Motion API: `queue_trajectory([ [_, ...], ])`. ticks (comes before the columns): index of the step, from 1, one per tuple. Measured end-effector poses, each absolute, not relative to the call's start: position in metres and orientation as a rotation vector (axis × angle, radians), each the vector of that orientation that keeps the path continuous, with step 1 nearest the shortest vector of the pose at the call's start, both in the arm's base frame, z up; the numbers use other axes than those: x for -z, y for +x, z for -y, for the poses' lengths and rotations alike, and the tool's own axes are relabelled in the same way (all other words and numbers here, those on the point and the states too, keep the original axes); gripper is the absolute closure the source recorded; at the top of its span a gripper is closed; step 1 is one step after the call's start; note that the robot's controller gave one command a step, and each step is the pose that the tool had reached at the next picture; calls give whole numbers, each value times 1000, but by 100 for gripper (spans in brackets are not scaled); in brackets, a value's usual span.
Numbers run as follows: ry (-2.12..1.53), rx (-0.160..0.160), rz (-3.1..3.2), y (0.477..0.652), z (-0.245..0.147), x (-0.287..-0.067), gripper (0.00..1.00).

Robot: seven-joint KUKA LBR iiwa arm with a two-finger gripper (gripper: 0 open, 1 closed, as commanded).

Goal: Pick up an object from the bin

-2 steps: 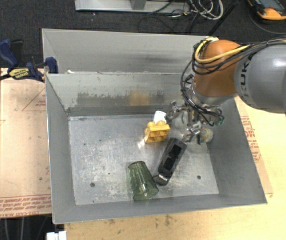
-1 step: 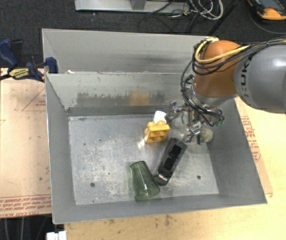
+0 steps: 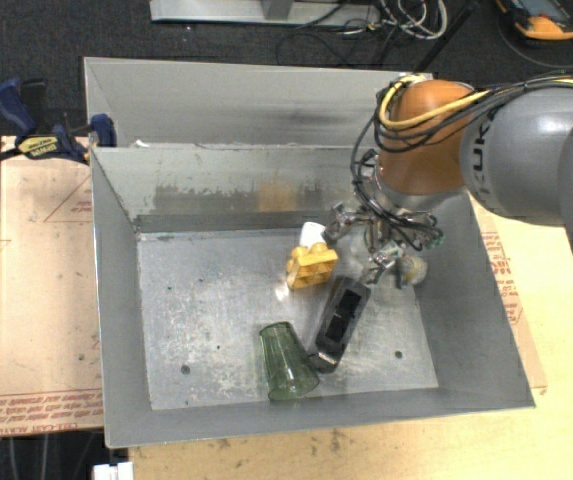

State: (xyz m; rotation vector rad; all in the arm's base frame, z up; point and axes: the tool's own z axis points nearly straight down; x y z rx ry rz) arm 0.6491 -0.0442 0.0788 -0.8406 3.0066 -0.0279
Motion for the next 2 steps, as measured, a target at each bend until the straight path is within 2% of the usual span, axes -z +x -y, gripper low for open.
queue_trajectory([
  [1, -1406, 20, -2804, 631, -2, -79, 100],
  [2, -1405, 19, -2803, 631, -3, -79, 100],
])
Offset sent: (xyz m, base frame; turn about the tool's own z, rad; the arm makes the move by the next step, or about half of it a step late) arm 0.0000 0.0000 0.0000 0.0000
